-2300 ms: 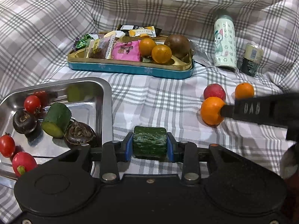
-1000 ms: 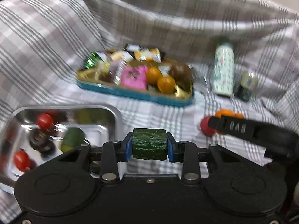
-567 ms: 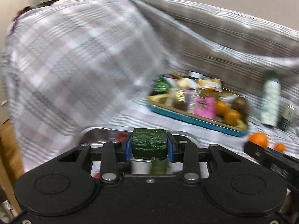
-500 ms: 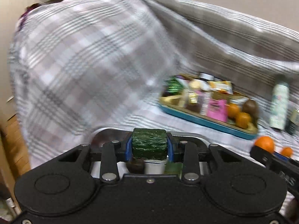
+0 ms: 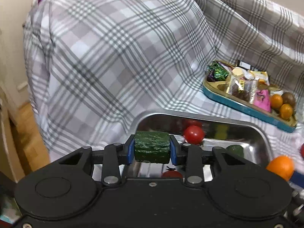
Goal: Organize fruits
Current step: 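Carry the cucumber piece and mandarin orange over the steel tray with both tools, then open the right tool to drop the orange while the left tool releases the cucumber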
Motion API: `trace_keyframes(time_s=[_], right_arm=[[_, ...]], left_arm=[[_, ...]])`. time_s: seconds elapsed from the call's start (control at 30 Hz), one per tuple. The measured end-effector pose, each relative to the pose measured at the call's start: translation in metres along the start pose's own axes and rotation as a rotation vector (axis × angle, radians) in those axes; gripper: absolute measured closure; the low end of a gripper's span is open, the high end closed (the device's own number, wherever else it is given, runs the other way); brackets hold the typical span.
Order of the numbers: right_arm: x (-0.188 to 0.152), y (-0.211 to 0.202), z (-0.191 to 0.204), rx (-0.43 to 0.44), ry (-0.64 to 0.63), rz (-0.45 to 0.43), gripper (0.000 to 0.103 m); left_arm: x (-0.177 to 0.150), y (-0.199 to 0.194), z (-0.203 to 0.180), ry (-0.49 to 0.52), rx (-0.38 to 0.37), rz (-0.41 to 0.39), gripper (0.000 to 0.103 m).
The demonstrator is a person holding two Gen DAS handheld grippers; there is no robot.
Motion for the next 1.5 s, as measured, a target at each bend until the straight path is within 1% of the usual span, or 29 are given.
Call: trace_keyframes(time_s=[0.07,0.1,0.17,0.23,0.4,0.47,0.6,0.77,0.97,1.1,1.23,1.5], right_arm=[[-0.003,0.002,0.006,0.015,-0.019,0.014,0.063],[-0.005,0.004,0.008,0.019,-0.025,0.021,0.063],[-0.007,0.004,0.010,0.021,-0.028,0.031,0.063],[-0.010,0.007,0.009,0.017,-0.024,0.042,0.063],[-0.011,0.011,0.005,0.003,0.002,0.055,0.062],[-0.009,0.013,0.004,0.002,0.010,0.053,0.062],[-0.009,0.017,0.001,-0.003,0.029,0.058,0.062],[-0.008,0.019,-0.001,-0.001,0.060,0.069,0.062],[-0.009,0.019,0.005,0.013,0.054,0.069,0.062],[-0.009,0.020,0.006,0.017,0.050,0.071,0.062],[-0.009,0.019,0.005,0.015,0.050,0.073,0.062],[-0.009,0.019,0.004,0.008,0.050,0.075,0.062]], left_arm=[[0.000,0.002,0.001,-0.012,0.000,0.002,0.059],[-0.001,0.005,0.001,-0.012,0.004,0.015,0.059],[-0.001,0.008,0.001,-0.020,-0.013,0.034,0.059],[-0.002,0.010,0.001,-0.025,-0.008,0.047,0.059],[-0.005,0.019,-0.005,0.031,0.018,0.109,0.059],[-0.007,0.021,-0.008,0.055,0.011,0.132,0.059],[-0.010,0.019,-0.007,0.087,0.018,0.140,0.059],[-0.013,0.013,-0.004,0.088,0.015,0.133,0.058],[-0.017,0.006,0.003,0.059,-0.003,0.119,0.059],[-0.021,-0.005,0.008,0.042,-0.022,0.088,0.059],[-0.028,-0.016,0.006,0.066,-0.050,0.061,0.059],[-0.036,-0.023,-0.008,0.151,-0.089,0.057,0.059]])
Point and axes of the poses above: each gripper's, at about its wrist camera, not at the fingertips, and y roughly the way its jaws point, z to its left, x to its top, the point moved 5 cm from there along y, roughly the way its jaws point, and after that the axes turned 9 degrees about x, right-handed, at the moved point
